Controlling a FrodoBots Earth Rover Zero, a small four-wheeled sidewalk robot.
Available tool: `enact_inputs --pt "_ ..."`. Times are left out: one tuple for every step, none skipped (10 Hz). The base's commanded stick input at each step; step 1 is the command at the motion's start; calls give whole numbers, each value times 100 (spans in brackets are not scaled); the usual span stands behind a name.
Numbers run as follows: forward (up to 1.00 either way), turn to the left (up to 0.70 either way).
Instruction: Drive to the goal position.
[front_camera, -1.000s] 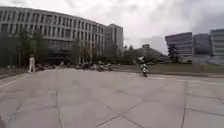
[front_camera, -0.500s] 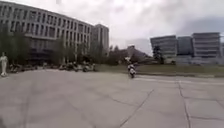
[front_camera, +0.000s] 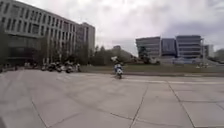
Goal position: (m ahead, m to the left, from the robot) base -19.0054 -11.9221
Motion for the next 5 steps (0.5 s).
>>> enact_inputs --pt "100 -40" --pt "100 -40" --pt "100 -40" --pt "100 -40" --pt "100 -40"
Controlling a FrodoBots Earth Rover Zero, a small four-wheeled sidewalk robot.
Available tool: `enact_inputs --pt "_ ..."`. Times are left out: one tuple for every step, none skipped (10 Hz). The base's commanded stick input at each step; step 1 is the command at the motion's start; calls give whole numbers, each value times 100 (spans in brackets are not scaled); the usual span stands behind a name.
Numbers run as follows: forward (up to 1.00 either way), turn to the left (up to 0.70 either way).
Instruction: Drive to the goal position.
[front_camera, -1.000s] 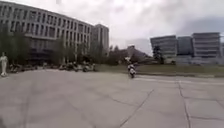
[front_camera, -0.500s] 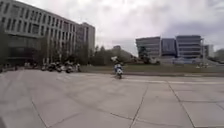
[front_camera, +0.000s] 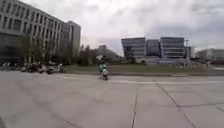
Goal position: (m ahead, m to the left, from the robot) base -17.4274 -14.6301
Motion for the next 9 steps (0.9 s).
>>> enact_inputs --pt "100 -40" --pt "100 -40" --pt "100 -40" --pt "100 -40" --pt "100 -40" --pt "100 -40" --pt "100 -40" --pt "100 -40" --pt "100 -40"
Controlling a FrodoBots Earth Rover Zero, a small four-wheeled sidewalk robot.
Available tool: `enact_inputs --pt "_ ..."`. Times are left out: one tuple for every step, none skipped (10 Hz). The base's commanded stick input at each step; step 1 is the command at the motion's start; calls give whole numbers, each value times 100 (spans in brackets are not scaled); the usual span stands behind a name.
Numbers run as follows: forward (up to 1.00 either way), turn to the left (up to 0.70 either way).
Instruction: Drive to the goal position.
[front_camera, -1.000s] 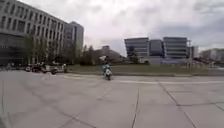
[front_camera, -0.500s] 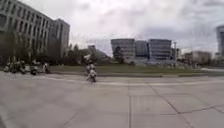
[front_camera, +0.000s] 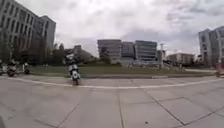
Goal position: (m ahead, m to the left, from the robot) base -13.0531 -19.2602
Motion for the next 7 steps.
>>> enact_inputs --pt "100 -40" --pt "100 -40" --pt "100 -40" --pt "100 -40" --pt "100 -40" --pt "100 -40" --pt "100 -40"
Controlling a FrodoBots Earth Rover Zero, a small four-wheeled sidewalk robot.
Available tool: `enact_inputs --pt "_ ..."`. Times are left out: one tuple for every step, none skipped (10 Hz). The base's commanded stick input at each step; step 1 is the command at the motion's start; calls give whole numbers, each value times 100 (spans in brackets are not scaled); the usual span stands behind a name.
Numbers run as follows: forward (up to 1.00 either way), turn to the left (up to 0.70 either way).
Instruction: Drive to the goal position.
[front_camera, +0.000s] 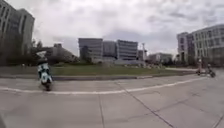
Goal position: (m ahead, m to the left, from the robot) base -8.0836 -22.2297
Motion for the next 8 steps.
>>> enact_inputs --pt "100 -40" --pt "100 -40" --pt "100 -40" --pt "100 -40" --pt "100 -40" --pt "100 -40" --pt "100 -40" --pt "100 -40"
